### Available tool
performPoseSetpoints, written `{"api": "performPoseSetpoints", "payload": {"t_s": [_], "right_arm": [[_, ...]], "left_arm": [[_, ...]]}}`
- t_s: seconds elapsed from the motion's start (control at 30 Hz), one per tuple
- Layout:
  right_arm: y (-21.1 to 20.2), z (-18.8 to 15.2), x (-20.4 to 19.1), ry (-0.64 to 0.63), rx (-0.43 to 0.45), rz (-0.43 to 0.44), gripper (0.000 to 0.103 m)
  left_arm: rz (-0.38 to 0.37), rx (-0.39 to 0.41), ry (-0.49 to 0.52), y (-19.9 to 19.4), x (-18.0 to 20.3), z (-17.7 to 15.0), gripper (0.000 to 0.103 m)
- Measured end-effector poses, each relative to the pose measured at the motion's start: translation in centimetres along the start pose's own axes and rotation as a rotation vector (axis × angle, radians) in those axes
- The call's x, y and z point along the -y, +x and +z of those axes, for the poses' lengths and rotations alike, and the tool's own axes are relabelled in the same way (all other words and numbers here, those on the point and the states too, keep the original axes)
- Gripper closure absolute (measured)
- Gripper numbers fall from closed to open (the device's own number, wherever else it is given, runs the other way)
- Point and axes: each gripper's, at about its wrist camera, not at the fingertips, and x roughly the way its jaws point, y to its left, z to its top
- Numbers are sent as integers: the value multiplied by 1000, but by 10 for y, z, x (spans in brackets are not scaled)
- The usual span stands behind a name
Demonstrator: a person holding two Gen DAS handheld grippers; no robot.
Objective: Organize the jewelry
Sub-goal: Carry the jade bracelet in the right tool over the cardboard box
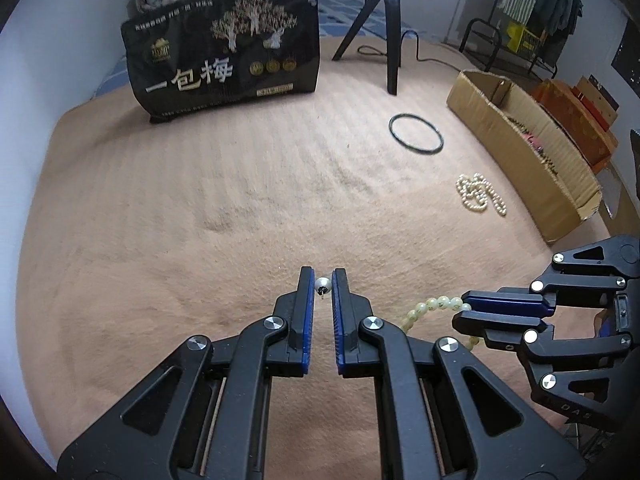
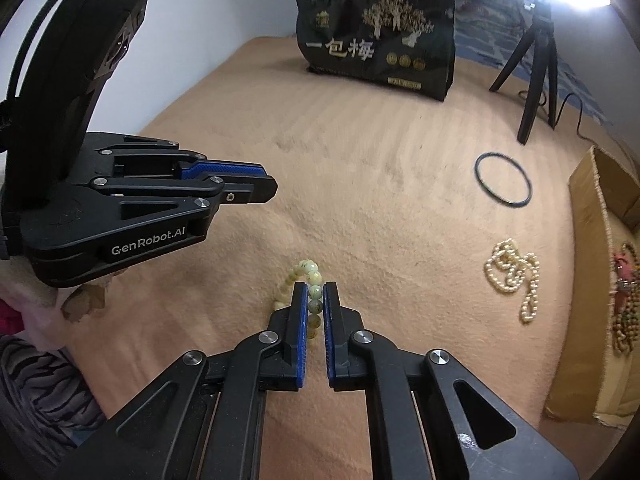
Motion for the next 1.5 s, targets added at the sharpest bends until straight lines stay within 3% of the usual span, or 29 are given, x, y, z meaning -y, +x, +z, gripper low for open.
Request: {"api": "performPoseSetpoints", "payload": {"t_s": [0.4,0.87,1.2,1.5], "right_arm": [[-51,-1,24,13,72,-59,97],[-119,-12,86,100,190,-133,97],[-165,-28,139,216,275,-190,97],[-185,-37,183,295,314,-229,97]], "left_arm": [[-14,78,13,-31,27,13,96],[-73,149,62,-53,85,32,96],[-143,192,89,-52,141,51,96],[-193,179,138,-34,189,60,96]]}}
